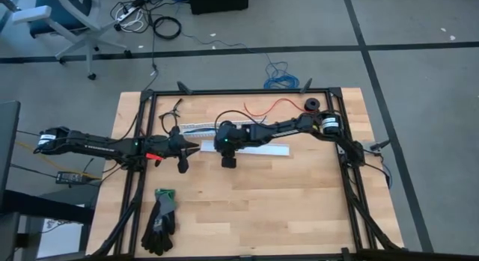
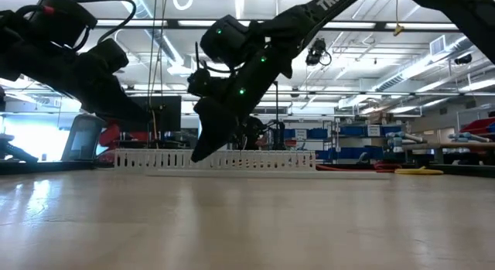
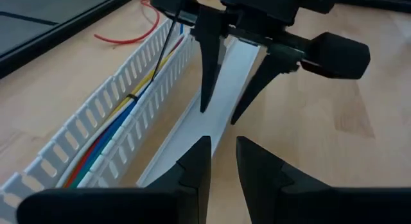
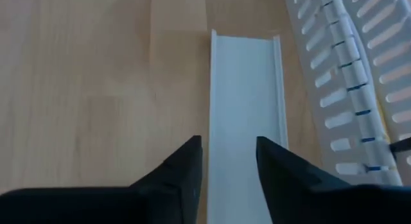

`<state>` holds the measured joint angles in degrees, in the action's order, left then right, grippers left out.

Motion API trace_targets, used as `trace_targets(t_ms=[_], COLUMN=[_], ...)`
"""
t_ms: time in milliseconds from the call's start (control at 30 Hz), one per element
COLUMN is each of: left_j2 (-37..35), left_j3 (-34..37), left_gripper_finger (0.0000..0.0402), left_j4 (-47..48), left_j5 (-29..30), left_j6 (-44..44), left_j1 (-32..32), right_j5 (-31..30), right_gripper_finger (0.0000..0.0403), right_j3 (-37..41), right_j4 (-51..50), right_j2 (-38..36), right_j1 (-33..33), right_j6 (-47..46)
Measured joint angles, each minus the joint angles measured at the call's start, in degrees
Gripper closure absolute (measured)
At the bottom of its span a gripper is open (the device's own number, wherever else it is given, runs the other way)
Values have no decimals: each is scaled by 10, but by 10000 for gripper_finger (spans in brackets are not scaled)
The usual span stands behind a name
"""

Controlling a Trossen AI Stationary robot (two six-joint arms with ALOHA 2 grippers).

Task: Ziptie cables
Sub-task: Close the white cable duct

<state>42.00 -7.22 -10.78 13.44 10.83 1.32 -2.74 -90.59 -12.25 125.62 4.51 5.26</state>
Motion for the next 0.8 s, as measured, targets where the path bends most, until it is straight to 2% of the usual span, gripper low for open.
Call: trace_targets(t_ms=[200,400,800], left_j2=[0,0,0], left_j3=[0,0,0], left_gripper_finger=[319,319,319], left_j4=[7,11,15], left_j5=[0,4,4], left_j6=[0,0,0], left_j1=[0,0,0], right_j5=[3,15,21], right_gripper_finger=[253,273,303], right_j3=[-3,-3,-4], right_j4=[-18,-57,-67], right_j2=[0,19,24], right_j1=[7,9,7], right_j6=[-6,-8,-21])
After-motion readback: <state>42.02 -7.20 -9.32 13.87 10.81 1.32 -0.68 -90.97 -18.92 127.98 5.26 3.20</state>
